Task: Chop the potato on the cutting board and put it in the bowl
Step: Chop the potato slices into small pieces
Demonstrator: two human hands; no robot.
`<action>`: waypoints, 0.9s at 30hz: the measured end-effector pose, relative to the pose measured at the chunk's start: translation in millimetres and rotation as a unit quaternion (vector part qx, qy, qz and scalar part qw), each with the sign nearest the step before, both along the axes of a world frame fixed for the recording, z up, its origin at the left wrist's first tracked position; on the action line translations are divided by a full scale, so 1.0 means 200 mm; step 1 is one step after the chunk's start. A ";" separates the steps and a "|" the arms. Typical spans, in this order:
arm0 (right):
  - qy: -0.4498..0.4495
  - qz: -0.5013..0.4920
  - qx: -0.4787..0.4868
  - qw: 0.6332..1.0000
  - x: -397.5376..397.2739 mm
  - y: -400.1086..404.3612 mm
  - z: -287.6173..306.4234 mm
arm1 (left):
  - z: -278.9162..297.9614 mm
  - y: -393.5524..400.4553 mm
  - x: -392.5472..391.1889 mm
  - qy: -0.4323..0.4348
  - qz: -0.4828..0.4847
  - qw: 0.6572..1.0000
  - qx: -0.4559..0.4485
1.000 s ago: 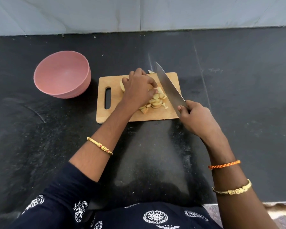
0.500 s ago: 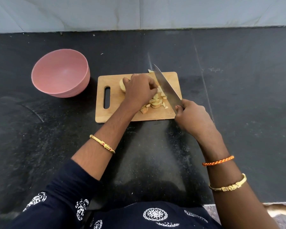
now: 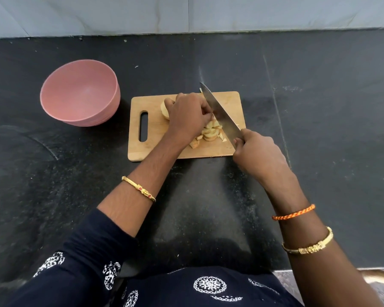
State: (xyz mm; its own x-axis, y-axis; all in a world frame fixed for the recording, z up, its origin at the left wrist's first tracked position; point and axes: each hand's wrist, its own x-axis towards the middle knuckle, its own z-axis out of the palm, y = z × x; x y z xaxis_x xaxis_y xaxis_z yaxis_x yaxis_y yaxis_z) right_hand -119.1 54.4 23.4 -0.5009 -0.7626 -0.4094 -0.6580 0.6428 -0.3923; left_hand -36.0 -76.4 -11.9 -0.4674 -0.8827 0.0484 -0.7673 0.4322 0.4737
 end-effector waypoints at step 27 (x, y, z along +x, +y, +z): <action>-0.024 -0.061 -0.094 0.993 -0.03 0.11 -0.04 | 0.07 0.01 0.07 0.085 -0.004 0.996 -0.022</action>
State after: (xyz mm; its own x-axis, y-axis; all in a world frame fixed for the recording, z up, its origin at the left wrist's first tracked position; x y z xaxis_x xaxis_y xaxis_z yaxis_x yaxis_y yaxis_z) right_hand -124.5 77.1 16.3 -0.5768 -0.7630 -0.2917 -0.5575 0.6287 -0.5421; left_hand -22.5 -74.6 1.7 -0.4555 -0.8747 0.1655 -0.6744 0.4604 0.5772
